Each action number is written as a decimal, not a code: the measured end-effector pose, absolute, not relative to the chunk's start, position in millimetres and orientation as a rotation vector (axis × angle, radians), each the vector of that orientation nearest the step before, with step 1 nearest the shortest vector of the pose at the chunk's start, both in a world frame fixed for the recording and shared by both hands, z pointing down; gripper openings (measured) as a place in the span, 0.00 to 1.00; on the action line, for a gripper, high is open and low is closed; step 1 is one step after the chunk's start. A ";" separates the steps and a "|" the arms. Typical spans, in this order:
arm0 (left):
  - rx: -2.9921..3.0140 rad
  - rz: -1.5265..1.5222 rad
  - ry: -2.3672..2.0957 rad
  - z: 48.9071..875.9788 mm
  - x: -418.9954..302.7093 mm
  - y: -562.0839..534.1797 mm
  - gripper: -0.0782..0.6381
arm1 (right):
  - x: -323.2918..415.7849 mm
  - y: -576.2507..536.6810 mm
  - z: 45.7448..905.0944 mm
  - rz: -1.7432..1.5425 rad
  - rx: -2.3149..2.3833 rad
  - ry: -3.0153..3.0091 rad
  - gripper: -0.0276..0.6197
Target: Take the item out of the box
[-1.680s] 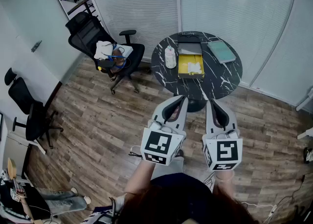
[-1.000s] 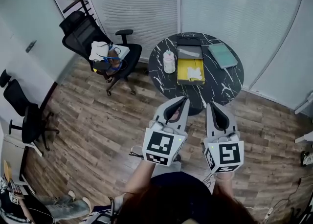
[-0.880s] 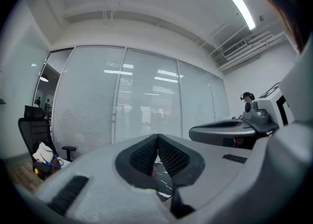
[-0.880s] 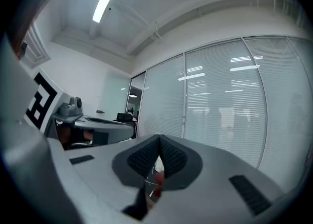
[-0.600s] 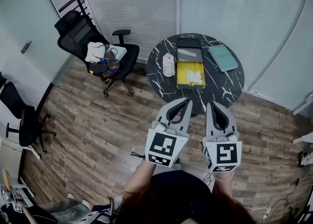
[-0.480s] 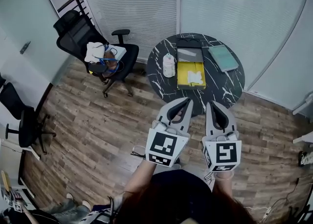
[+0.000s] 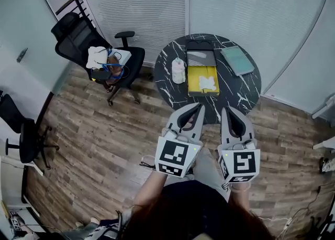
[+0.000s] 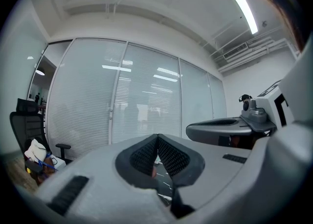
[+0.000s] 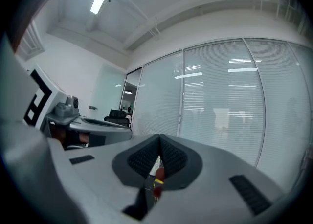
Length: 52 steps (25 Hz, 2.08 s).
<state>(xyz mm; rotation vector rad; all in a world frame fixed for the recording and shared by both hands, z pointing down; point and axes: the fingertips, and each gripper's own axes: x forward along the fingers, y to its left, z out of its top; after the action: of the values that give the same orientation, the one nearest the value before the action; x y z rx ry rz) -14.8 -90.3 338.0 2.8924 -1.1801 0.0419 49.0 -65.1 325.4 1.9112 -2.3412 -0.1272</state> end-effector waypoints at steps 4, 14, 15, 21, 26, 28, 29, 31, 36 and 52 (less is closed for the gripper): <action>2.893 0.038 -1.175 337.7 -10.5 -99.1 0.14 | 52.2 -75.9 324.4 -0.148 1.897 -2.351 0.08; 2.895 0.051 -1.192 338.0 0.7 -132.1 0.15 | 74.6 -114.2 329.0 -0.120 1.922 -2.365 0.08; 2.893 0.052 -1.198 337.9 2.0 -136.7 0.15 | 77.7 -119.1 329.6 -0.117 1.921 -2.366 0.08; 2.872 0.051 -1.242 336.2 5.9 -167.2 0.15 | 87.7 -150.0 334.9 -0.109 1.880 -2.345 0.08; 2.863 0.057 -1.261 337.7 10.3 -188.6 0.15 | 91.8 -173.4 341.0 -0.101 1.838 -2.361 0.08; 2.855 0.062 -1.270 338.9 11.9 -197.2 0.15 | 92.4 -183.2 343.4 -0.100 1.814 -2.370 0.08; 2.851 0.063 -1.274 339.7 12.9 -201.2 0.15 | 93.3 -188.0 345.3 -0.096 1.802 -2.373 0.08; 2.842 0.064 -1.283 341.4 15.2 -208.7 0.15 | 96.0 -197.3 350.3 -0.083 1.783 -2.375 0.08; 2.821 0.070 -1.300 345.3 21.2 -229.2 0.15 | 104.3 -221.0 362.9 -0.048 1.737 -2.380 0.08; 2.784 0.077 -1.342 351.0 40.6 -277.6 0.15 | 115.3 -285.2 411.6 0.018 1.517 -2.377 0.08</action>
<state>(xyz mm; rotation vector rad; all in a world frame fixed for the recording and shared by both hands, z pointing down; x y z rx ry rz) 40.6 -277.6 351.0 2.7839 -1.3425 0.0772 115.3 -285.2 411.6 1.5171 -2.3766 0.0185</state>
